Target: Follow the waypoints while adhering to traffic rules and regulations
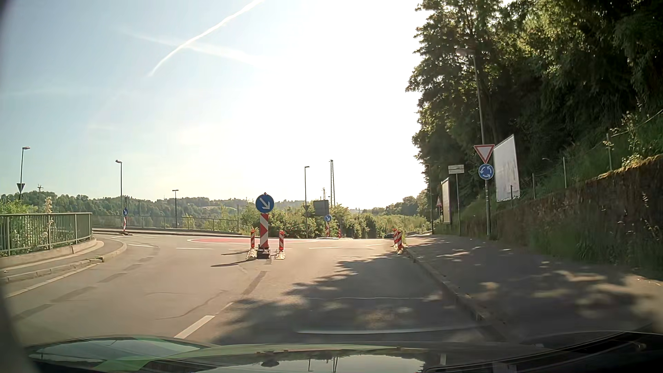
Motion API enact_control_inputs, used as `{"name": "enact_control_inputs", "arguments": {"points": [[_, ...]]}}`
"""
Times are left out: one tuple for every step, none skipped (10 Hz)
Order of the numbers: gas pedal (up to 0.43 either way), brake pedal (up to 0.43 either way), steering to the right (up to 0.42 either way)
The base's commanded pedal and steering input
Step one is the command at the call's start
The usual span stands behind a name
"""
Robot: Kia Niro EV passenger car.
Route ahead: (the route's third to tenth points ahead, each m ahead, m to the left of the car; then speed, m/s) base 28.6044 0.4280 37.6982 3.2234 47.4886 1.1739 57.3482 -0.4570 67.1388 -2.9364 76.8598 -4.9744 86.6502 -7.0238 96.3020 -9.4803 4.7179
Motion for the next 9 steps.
{"name": "enact_control_inputs", "arguments": {"points": [[0.0,0.0,-0.004],[0.0,0.0,-0.004],[0.0,0.0,-0.004],[0.0,0.0,-0.004],[0.0,0.0,-0.004],[0.0,0.0,-0.004],[0.0,0.0,-0.004],[0.0,0.0,-0.004],[0.0,0.0,-0.004]]}}
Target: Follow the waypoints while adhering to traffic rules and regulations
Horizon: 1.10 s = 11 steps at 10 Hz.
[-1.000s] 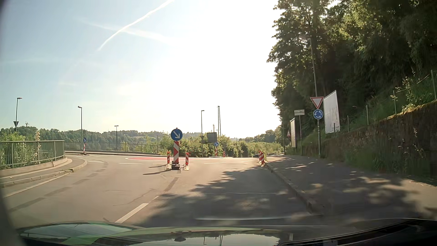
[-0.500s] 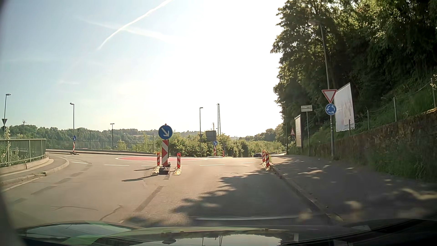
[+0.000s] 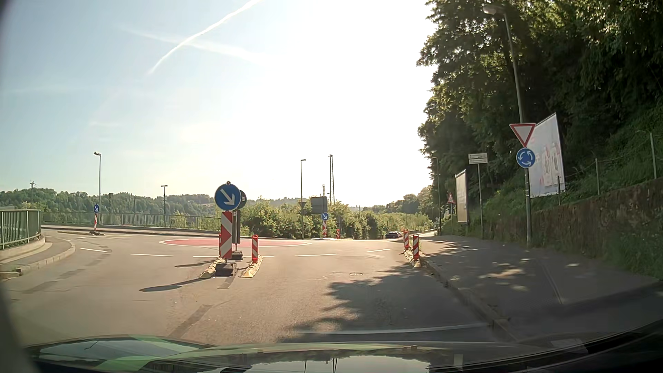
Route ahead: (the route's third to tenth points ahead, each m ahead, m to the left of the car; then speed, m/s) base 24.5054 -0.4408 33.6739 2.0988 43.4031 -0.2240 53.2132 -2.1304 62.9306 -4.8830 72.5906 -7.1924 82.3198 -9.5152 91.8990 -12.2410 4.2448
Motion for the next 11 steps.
{"name": "enact_control_inputs", "arguments": {"points": [[0.0,0.018,-0.005],[0.0,0.067,-0.005],[0.0,0.098,-0.005],[0.0,0.122,-0.004],[0.0,0.146,-0.005],[0.0,0.159,-0.005],[0.0,0.165,-0.005],[0.0,0.165,-0.005],[0.0,0.165,-0.005],[0.0,0.165,-0.005],[0.0,0.171,-0.005]]}}
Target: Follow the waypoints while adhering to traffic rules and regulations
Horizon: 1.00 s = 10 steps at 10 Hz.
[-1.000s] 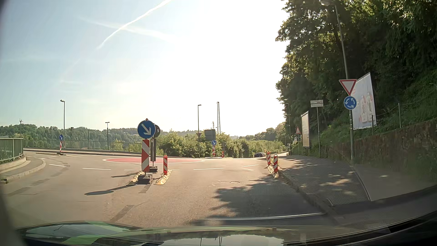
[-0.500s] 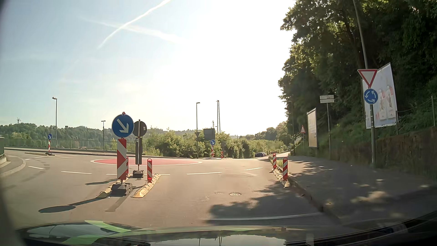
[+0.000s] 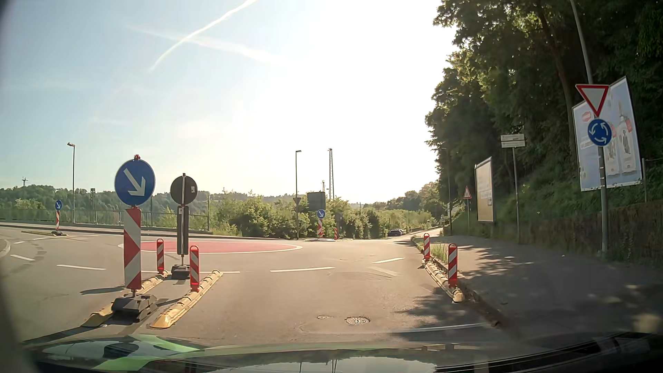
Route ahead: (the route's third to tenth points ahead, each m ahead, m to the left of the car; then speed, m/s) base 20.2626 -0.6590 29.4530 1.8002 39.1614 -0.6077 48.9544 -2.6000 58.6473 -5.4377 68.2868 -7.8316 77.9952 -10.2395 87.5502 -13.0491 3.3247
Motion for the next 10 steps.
{"name": "enact_control_inputs", "arguments": {"points": [[0.0,0.177,-0.005],[0.0,0.171,-0.005],[0.0,0.165,-0.005],[0.0,0.165,-0.005],[0.0,0.165,-0.005],[0.0,0.165,-0.005],[0.0,0.159,-0.005],[0.0,0.159,-0.005],[0.028,0.159,-0.005],[0.039,0.159,-0.005]]}}
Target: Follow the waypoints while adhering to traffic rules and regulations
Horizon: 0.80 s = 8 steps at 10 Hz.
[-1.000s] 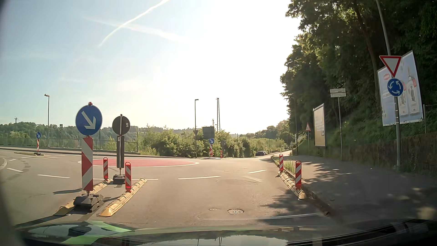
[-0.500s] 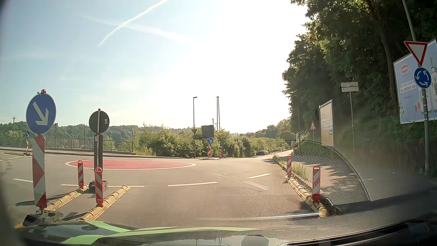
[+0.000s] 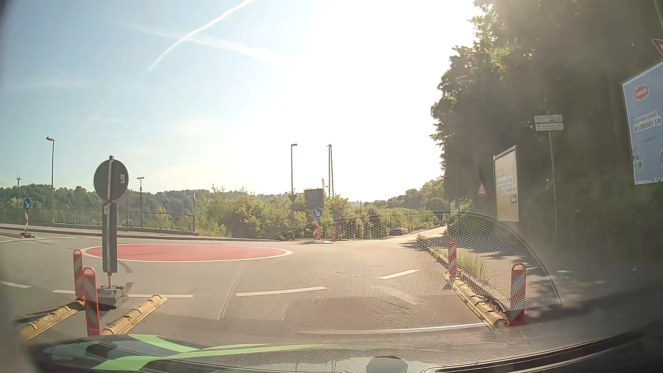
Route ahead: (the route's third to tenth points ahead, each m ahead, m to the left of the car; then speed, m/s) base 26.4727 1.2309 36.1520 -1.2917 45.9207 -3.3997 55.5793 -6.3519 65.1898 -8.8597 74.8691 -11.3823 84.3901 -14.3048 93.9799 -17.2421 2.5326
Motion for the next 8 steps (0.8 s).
{"name": "enact_control_inputs", "arguments": {"points": [[0.039,0.159,-0.003],[0.028,0.159,-0.004],[0.028,0.159,-0.004],[0.028,0.159,-0.003],[0.028,0.159,-0.003],[0.028,0.159,-0.003],[0.028,0.159,-0.003],[0.028,0.159,-0.003]]}}
